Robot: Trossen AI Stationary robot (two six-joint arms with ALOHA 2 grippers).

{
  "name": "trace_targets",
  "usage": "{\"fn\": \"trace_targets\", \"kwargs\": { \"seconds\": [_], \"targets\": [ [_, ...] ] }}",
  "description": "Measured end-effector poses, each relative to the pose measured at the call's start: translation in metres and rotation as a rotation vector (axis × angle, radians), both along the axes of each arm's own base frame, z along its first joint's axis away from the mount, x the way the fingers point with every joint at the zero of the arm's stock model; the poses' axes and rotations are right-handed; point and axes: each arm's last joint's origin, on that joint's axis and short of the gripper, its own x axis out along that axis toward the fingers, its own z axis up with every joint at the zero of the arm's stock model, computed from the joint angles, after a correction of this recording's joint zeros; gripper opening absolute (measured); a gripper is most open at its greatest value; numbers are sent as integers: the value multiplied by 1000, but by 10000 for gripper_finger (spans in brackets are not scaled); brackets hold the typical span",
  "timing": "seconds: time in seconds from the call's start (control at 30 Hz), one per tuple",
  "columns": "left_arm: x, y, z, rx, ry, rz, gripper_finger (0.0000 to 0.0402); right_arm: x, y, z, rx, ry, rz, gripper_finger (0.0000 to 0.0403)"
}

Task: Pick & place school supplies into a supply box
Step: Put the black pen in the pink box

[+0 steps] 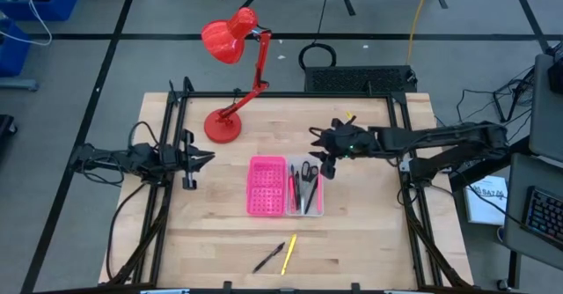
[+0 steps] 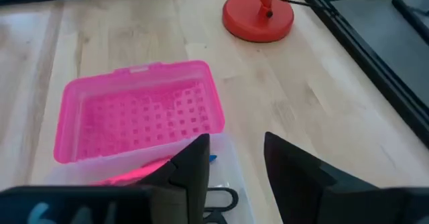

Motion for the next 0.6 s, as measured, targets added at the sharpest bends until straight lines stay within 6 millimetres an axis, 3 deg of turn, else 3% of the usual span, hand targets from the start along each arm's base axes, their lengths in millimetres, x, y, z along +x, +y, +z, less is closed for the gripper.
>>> {"fn": "trace_targets", "kwargs": {
  "seconds": [0.3,0.5,0.6],
  "targets": [
    [5,-1,-16,-159,158,-41,42,1,11,5,-77,-27,92,119],
    [8,-1,-27,-334,267,-41,42,4,38,9,-242,-102,299,49],
    [10,-3,-31,-348,315,-77,42,-3,48,11,-328,-194,433,9]
  ]
}}
